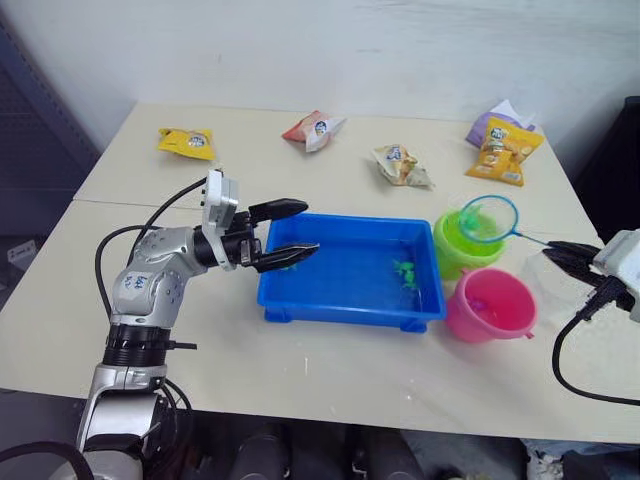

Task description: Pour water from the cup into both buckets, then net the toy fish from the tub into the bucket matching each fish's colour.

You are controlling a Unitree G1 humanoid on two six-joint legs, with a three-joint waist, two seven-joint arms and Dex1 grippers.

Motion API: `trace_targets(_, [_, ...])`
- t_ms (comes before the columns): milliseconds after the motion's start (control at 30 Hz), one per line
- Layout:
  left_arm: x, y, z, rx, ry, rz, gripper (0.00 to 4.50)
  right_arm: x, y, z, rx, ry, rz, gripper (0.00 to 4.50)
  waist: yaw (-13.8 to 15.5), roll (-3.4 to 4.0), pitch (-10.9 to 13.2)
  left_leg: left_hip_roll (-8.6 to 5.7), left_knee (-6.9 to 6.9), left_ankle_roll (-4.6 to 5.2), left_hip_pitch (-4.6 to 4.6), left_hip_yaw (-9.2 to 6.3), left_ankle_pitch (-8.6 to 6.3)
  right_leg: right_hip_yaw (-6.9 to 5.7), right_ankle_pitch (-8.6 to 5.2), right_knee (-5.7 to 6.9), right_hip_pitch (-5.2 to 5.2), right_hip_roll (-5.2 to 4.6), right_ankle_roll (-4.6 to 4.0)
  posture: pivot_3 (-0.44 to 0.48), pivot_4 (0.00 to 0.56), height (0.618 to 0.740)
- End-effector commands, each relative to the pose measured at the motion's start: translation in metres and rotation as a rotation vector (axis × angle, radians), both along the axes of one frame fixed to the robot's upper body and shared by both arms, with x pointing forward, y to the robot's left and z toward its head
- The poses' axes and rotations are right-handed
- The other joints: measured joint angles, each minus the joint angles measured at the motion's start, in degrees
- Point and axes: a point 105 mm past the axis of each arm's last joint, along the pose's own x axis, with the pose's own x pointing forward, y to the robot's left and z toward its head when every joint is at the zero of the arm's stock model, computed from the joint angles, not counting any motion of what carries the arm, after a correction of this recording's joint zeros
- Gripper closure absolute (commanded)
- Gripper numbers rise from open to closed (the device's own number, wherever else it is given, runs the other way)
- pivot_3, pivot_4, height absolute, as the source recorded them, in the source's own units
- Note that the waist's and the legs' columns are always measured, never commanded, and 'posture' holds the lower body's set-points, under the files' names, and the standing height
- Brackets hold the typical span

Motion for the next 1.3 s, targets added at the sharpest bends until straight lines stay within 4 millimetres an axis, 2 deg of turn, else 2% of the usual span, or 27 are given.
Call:
trace_targets(33, [0.001,-0.003,0.007,-0.014,-0.011,-0.013,0.02,0.009,-0.014,0.004,-0.202,-0.144,-0.056,4.50,0.0,0.00,0.0,0.00,0.01,-0.02,0.01,0.00,0.01,0.01,0.00,0.00,0.00,0.00,0.00,0.000,0.150,0.738])
trace_targets(133, [0.002,-0.005,0.007,-0.012,-0.008,-0.017,0.02,0.016,-0.018,-0.003,-0.360,-0.217,-0.056,4.50,0.0,0.00,0.0,-0.01,0.02,-0.03,0.00,0.01,0.02,0.02,0.00,0.01,-0.01,-0.01,0.00,0.000,0.150,0.738])
trace_targets(233, [0.000,-0.006,0.004,-0.010,-0.003,-0.020,0.02,0.022,-0.018,-0.001,-0.528,-0.313,-0.042,4.50,0.0,0.01,0.0,0.00,0.01,-0.07,0.00,0.04,0.04,0.06,0.00,0.01,-0.04,-0.01,0.00,0.000,0.150,0.738])
trace_targets(400, [0.001,-0.004,0.000,0.013,-0.001,-0.017,0.02,0.026,-0.016,-0.005,-0.703,-0.377,0.024,4.50,0.0,0.01,0.0,0.02,0.01,-0.14,0.01,0.03,0.08,0.07,-0.01,0.04,-0.04,0.03,-0.02,0.000,0.150,0.738])
trace_targets(600, [0.000,-0.004,-0.002,0.029,-0.018,-0.019,0.02,0.023,-0.007,-0.001,-0.827,-0.463,0.132,4.50,0.0,0.02,0.0,0.02,0.00,-0.15,0.01,0.05,0.09,0.09,-0.01,0.04,-0.05,0.03,-0.02,0.000,0.150,0.738])
trace_targets(767, [0.000,-0.004,-0.002,0.032,-0.026,-0.023,0.02,0.023,-0.010,-0.001,-0.832,-0.479,0.126,4.50,0.0,0.01,0.0,0.02,0.00,-0.15,0.01,0.05,0.09,0.09,-0.02,0.01,-0.04,0.04,-0.02,0.000,0.150,0.738])
trace_targets(833, [0.000,-0.003,-0.003,0.041,-0.031,-0.026,0.02,0.024,-0.012,0.003,-0.742,-0.479,0.083,4.50,-0.1,0.01,0.0,0.02,0.00,-0.16,0.00,0.05,0.09,0.09,-0.02,0.02,-0.04,0.04,-0.02,0.000,0.150,0.738])
trace_targets(933, [-0.001,-0.001,-0.004,0.053,-0.036,-0.023,0.02,0.024,-0.009,0.012,-0.474,-0.449,0.030,4.50,-0.1,0.01,0.0,0.05,0.01,-0.16,0.01,0.05,0.09,0.10,-0.02,0.02,-0.03,0.07,-0.02,0.000,0.150,0.738])
trace_targets(1000, [-0.001,0.003,-0.005,0.058,-0.034,-0.013,0.02,0.023,0.004,0.027,-0.058,-0.410,0.000,4.50,-0.2,0.01,0.0,0.05,0.02,-0.15,0.01,0.04,0.09,0.09,-0.01,0.03,-0.02,0.08,-0.02,0.000,0.150,0.738])
trace_targets(1033, [-0.001,0.006,-0.007,0.063,-0.030,-0.006,0.02,0.021,0.015,0.033,0.216,-0.339,0.018,4.50,-0.3,0.01,0.0,0.09,0.01,-0.14,0.02,0.01,0.09,0.09,-0.01,0.02,-0.01,0.10,-0.02,0.000,0.150,0.738])
trace_targets(1067, [-0.001,0.007,-0.008,0.066,-0.027,-0.002,0.02,0.016,0.033,0.032,0.412,-0.214,0.083,4.50,-0.4,0.10,0.0,0.11,0.01,-0.14,0.01,-0.01,0.09,0.09,-0.01,0.04,0.00,0.12,-0.03,0.000,0.150,0.738])
trace_targets(1167, [-0.001,0.010,-0.009,0.070,-0.022,0.001,0.02,-0.002,0.075,0.017,0.533,0.116,0.216,4.50,0.0,0.18,0.0,0.12,0.00,-0.09,0.00,-0.13,0.07,0.05,-0.01,0.05,0.02,0.10,-0.03,0.000,0.150,0.738])
trace_targets(1300, [-0.001,0.011,-0.011,0.079,-0.013,-0.002,0.02,-0.018,0.111,0.005,0.672,0.415,0.226,4.50,0.2,0.15,0.0,0.11,0.05,0.11,-0.04,-0.20,-0.05,-0.02,-0.01,-0.03,0.10,-0.01,-0.03,0.000,0.150,0.738])
